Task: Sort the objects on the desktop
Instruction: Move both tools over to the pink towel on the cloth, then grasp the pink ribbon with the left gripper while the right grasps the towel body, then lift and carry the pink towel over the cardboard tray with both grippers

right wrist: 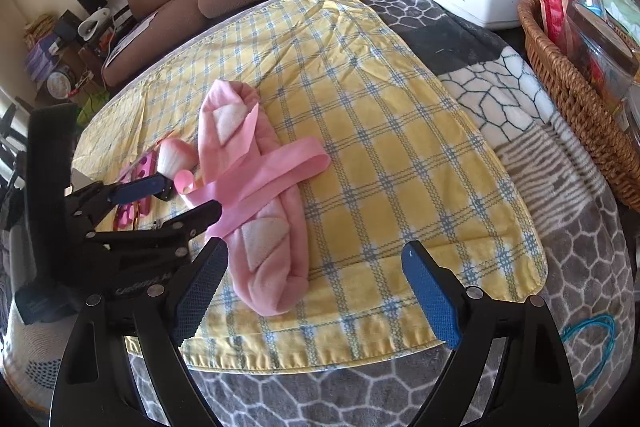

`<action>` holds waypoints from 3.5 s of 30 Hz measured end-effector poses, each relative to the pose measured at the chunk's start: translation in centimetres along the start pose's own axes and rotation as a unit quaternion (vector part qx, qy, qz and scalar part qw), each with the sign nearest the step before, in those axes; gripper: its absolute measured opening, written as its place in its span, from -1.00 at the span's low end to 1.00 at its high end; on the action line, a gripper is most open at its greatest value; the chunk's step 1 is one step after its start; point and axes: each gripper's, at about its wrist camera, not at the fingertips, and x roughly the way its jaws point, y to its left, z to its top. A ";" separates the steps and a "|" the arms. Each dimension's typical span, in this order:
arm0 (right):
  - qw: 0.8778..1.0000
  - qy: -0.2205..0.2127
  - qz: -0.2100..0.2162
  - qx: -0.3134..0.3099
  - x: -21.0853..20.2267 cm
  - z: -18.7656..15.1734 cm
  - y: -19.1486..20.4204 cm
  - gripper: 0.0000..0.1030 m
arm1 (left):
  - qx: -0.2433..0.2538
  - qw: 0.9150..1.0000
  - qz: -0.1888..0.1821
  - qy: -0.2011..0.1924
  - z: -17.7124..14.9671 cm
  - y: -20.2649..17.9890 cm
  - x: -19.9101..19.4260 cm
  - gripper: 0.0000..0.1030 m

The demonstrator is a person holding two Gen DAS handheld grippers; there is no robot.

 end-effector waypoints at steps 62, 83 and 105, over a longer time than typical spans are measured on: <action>0.971 -0.090 0.110 -0.191 -16.8 3.1 32.0 -0.78 | -0.212 0.967 -0.041 -0.132 -14.2 31.1 -25.8 -0.92; 0.966 -0.047 0.141 -0.211 -8.9 2.7 41.1 -0.77 | -0.277 0.953 -0.119 -0.027 -19.6 28.1 -13.4 -0.67; 0.968 -0.012 0.100 -0.228 -2.1 -1.6 43.4 -0.77 | -0.323 0.932 -0.133 -0.097 -23.7 35.5 -22.5 0.61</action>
